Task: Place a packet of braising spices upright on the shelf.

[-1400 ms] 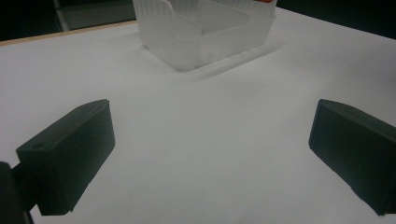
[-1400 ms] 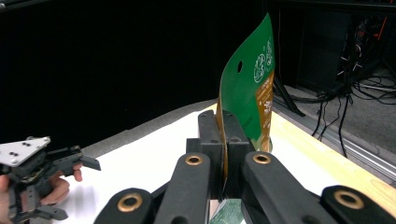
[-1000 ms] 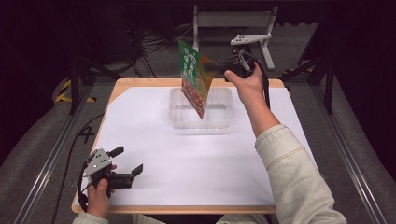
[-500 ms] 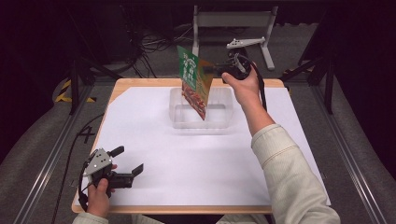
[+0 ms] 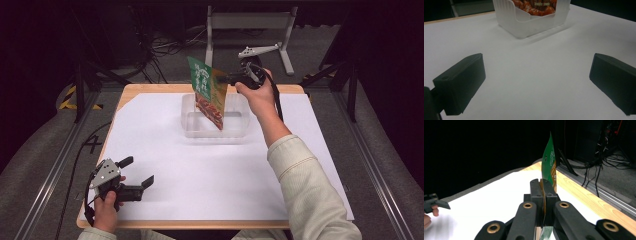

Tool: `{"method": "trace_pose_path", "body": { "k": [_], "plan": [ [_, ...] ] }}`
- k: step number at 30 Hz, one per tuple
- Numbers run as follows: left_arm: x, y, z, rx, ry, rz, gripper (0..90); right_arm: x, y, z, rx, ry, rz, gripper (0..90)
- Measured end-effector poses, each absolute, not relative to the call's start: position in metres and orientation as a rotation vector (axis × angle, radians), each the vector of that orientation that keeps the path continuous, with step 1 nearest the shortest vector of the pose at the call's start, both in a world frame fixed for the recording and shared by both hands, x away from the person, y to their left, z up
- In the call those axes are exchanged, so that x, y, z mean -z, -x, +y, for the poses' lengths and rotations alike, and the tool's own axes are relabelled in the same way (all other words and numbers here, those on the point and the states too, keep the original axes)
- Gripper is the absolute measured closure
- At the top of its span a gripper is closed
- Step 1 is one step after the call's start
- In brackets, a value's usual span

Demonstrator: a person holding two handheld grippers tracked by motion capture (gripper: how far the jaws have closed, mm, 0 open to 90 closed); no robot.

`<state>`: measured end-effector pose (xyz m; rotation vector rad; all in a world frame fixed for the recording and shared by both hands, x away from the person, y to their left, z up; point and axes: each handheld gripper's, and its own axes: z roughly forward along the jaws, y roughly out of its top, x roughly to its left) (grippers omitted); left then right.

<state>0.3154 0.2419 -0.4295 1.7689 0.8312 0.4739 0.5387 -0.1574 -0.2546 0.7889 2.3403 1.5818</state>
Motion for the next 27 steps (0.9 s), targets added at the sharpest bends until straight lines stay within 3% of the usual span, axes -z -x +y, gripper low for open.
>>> {"method": "trace_pose_path", "body": {
  "k": [27],
  "plan": [
    [0.43, -0.317, 0.239, -0.46, -1.772, 0.839, 1.1, 0.282, -0.533, -0.166, -1.568, -0.833, 2.36, 89.4]
  ]
}}
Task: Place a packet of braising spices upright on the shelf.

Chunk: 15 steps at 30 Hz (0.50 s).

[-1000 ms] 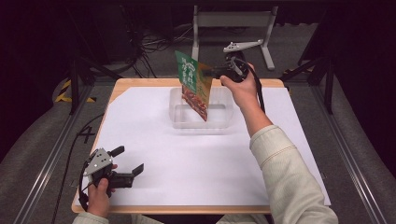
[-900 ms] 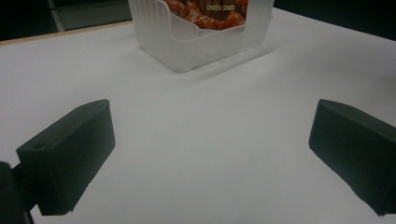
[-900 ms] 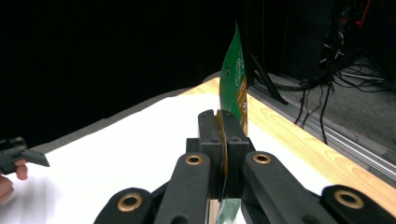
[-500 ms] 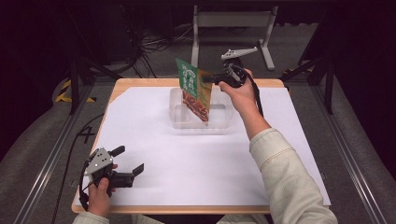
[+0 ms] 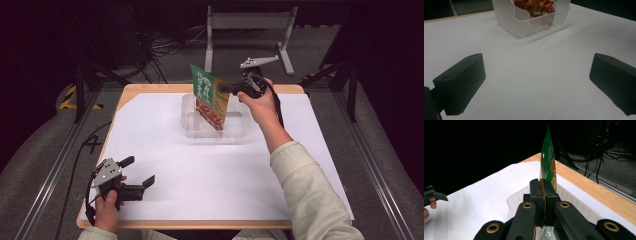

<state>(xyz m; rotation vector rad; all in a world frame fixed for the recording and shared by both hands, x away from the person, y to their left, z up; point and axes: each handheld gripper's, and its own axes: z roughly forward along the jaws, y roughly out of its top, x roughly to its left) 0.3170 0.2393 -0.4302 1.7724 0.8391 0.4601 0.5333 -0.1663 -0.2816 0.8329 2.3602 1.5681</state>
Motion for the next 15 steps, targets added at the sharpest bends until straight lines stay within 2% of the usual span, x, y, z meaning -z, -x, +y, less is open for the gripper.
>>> {"method": "trace_pose_path", "body": {
  "k": [9, 15],
  "plan": [
    [0.4304, -0.3183, 0.238, -0.461, -1.774, 0.834, 1.1, 0.2837, -0.5295, -0.1698, -1.57, -0.844, 2.354, 87.3],
    [0.4307, -0.3192, 0.238, -0.458, -1.775, 0.834, 1.1, 0.2819, -0.5294, -0.1733, -1.61, -0.876, 2.338, 70.2]
  ]
}}
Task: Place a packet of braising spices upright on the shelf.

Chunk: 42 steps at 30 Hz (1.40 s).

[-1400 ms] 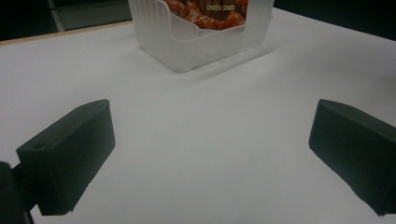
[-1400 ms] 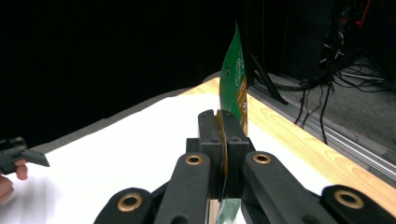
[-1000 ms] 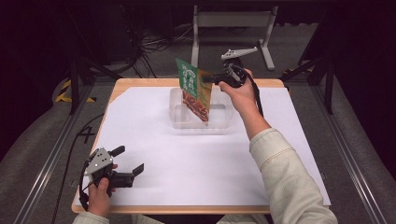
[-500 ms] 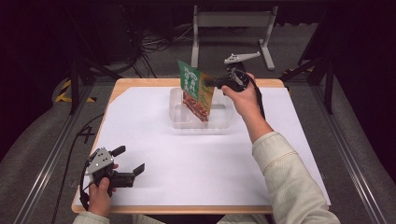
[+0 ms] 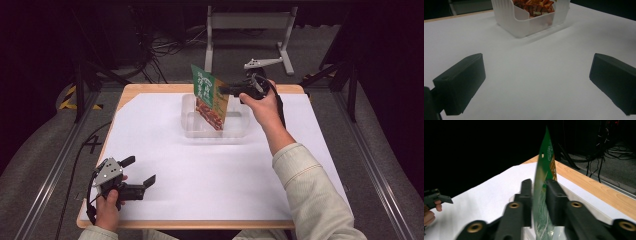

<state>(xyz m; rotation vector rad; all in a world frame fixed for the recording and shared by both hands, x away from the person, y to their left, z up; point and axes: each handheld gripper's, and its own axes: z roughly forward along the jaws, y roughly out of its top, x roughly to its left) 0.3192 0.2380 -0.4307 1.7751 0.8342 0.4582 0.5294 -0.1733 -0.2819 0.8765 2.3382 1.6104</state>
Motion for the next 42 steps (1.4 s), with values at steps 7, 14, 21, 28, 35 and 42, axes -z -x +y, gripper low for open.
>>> {"method": "trace_pose_path", "body": {
  "k": [7, 14, 21, 28, 35, 42],
  "plan": [
    [0.431, -0.32, 0.237, -0.456, -1.779, 0.835, 1.1, 0.277, -0.523, -0.18, -1.706, -0.844, 2.347, 46.8],
    [0.43, -0.32, 0.237, -0.455, -1.778, 0.831, 1.1, 0.27, -0.514, -0.184, -1.729, -0.807, 2.32, 36.3],
    [0.43, -0.323, 0.236, -0.457, -1.784, 0.823, 1.2, 0.26, -0.493, -0.192, -1.707, -0.754, 2.302, 31.2],
    [0.428, -0.325, 0.234, -0.455, -1.767, 0.822, 1.2, 0.251, -0.468, -0.21, -1.729, -0.705, 2.265, 28.8],
    [0.428, -0.329, 0.23, -0.454, -1.782, 0.806, 1.2, 0.247, -0.446, -0.233, -1.739, -0.695, 2.239, 28.4],
    [0.426, -0.332, 0.227, -0.462, -1.777, 0.8, 1.2, 0.247, -0.43, -0.25, -1.716, -0.694, 2.221, 27.9]
  ]
}}
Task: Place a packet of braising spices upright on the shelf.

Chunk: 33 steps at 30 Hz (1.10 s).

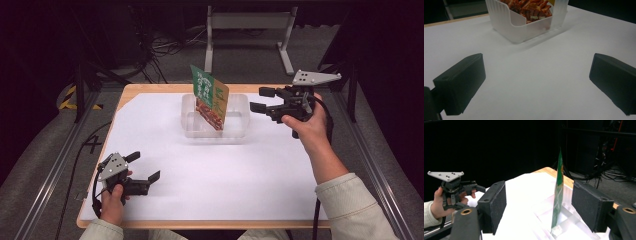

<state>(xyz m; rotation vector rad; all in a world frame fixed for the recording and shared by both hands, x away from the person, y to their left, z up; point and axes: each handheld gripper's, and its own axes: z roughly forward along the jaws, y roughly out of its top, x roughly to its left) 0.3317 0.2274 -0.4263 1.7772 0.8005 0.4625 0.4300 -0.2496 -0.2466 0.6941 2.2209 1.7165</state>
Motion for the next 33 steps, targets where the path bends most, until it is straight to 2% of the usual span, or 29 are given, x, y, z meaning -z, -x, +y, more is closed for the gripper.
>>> {"method": "trace_pose_path", "body": {
  "k": [16, 33],
  "plan": [
    [0.424, -0.336, 0.227, -0.436, -1.773, 0.787, 1.2, 0.253, -0.397, -0.295, -1.673, -0.726, 2.156, 26.3],
    [0.423, -0.332, 0.234, -0.402, -1.769, 0.758, 1.3, 0.287, -0.368, -0.297, -1.581, -0.641, 2.115, 20.9]
  ]
}}
